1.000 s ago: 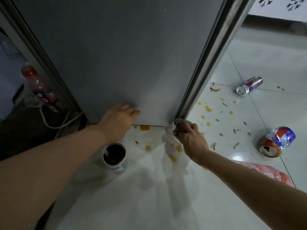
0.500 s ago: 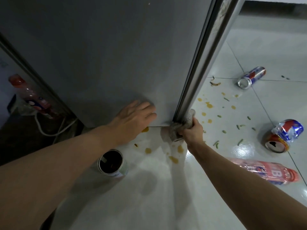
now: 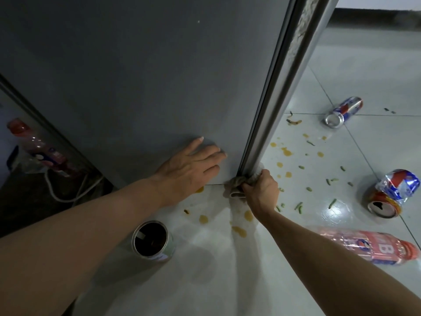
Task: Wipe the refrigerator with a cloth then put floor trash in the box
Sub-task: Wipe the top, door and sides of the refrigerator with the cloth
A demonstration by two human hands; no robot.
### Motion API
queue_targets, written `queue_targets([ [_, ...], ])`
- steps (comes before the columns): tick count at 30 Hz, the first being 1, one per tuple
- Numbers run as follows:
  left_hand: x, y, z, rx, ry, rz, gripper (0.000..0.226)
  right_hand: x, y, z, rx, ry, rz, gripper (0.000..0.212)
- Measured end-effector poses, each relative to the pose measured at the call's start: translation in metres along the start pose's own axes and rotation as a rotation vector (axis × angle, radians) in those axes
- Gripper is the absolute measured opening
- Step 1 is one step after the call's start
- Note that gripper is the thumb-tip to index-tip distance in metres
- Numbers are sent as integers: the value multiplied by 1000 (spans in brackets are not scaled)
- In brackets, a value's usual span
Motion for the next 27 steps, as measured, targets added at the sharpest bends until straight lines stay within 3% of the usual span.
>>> queue_targets([
  [4, -2, -6, 5, 20, 18, 41, 26, -11, -13, 1, 92, 42, 122, 38],
  [18, -23, -67, 33, 114, -38, 117, 31, -84, -106, 14, 307, -131, 336, 32],
  [23, -34, -97, 47, 177, -80, 167, 52, -117, -145, 20, 373, -163, 382, 35],
  [27, -42, -119, 55, 147, -112, 168, 41, -139, -171, 24, 394, -194, 420, 36],
])
Point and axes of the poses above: each hand's wrist, its own z-axis towards the middle knuckle, its own y-axis out of the palm, x = y × z, the point moved 2 cm from there along z, towards the middle knuckle, and after that the axes turned 12 degrees about x, right-handed, at the moved point
